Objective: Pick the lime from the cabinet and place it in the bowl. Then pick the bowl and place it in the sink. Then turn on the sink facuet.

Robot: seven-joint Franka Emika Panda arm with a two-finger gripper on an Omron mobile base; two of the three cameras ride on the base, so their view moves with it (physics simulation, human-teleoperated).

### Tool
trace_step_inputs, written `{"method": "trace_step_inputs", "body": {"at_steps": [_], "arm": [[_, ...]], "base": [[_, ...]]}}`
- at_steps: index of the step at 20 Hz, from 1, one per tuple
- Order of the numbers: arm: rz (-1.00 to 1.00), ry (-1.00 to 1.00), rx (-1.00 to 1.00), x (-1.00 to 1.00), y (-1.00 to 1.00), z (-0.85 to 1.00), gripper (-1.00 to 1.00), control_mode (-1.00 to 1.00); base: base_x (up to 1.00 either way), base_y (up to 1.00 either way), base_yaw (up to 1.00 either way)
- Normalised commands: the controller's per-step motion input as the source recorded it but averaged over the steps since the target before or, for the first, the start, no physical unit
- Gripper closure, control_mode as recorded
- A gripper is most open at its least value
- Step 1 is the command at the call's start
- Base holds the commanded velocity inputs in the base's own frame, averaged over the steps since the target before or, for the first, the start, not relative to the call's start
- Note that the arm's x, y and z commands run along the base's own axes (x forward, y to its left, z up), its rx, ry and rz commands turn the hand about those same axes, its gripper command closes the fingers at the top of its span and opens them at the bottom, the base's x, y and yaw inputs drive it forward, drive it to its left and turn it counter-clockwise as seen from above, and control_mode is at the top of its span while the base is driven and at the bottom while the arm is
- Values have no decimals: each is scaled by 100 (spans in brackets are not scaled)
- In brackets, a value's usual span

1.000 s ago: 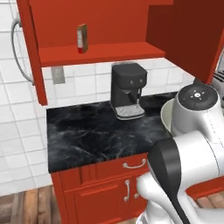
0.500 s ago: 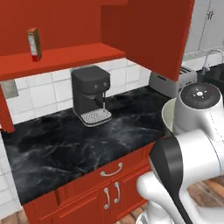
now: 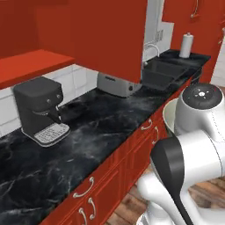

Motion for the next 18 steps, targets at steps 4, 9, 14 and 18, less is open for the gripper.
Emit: {"method": "trace_step_inputs", "body": {"at_steps": [4, 9, 14, 18], "arm": [[0, 0, 0, 0, 0, 0, 100, 100], [0, 0, 0, 0, 0, 0, 100, 100], [0, 0, 0, 0, 0, 0, 100, 100], [0, 0, 0, 0, 0, 0, 100, 100]], "base": [[5, -52, -60], [26, -59, -58], [50, -55, -53], [72, -45, -47]]}}
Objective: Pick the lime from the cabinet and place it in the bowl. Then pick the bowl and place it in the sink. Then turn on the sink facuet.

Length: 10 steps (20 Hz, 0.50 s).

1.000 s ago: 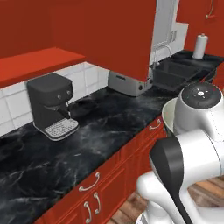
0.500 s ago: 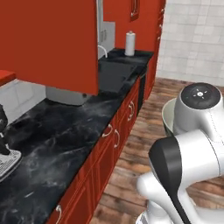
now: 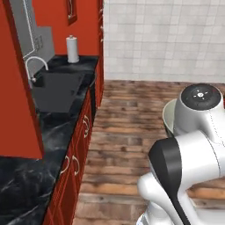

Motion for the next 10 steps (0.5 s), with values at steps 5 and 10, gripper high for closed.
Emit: {"method": "trace_step_inputs", "body": {"at_steps": [5, 10], "arm": [[0, 0, 0, 0, 0, 0, 100, 100], [0, 0, 0, 0, 0, 0, 100, 100]], "base": [[93, -42, -37], [100, -39, -35]]}}
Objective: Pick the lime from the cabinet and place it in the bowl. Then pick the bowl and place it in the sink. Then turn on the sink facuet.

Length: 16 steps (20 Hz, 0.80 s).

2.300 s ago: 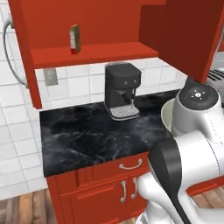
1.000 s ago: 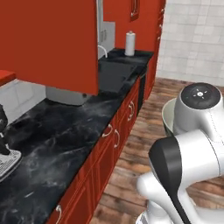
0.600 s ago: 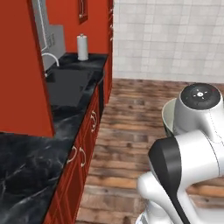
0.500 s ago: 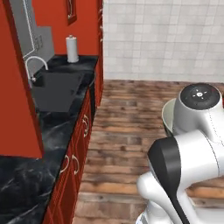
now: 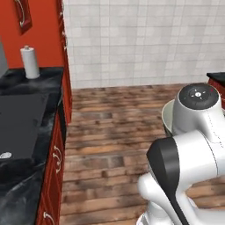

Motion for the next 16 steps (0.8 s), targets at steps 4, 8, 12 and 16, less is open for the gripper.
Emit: {"method": "trace_step_inputs", "body": {"at_steps": [4, 8, 12, 16], "arm": [[0, 0, 0, 0, 0, 0, 100, 100], [0, 0, 0, 0, 0, 0, 100, 100], [0, 0, 0, 0, 0, 0, 100, 100], [0, 0, 0, 0, 0, 0, 100, 100]], "base": [[100, -24, -33], [100, -27, -33], [100, -22, -31], [88, -4, -13]]}}
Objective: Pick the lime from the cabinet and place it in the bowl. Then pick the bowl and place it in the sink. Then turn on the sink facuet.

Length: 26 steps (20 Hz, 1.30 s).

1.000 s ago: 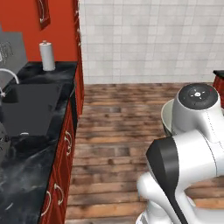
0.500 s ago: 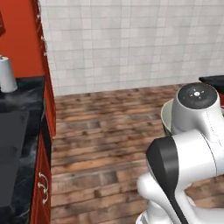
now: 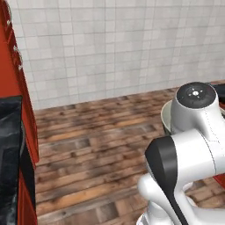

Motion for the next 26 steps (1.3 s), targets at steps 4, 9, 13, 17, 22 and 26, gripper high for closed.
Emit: {"method": "trace_step_inputs", "body": {"at_steps": [4, 9, 13, 17, 22, 26], "arm": [[0, 0, 0, 0, 0, 0, 100, 100], [0, 0, 0, 0, 0, 0, 100, 100], [0, 0, 0, 0, 0, 0, 100, 100], [0, 0, 0, 0, 0, 0, 100, 100], [0, 0, 0, 0, 0, 0, 100, 100], [0, 0, 0, 0, 0, 0, 100, 100]], "base": [[37, -12, 7], [5, -12, 36], [17, -29, 57], [36, -38, 64], [48, -40, 64], [54, -36, 63]]}}
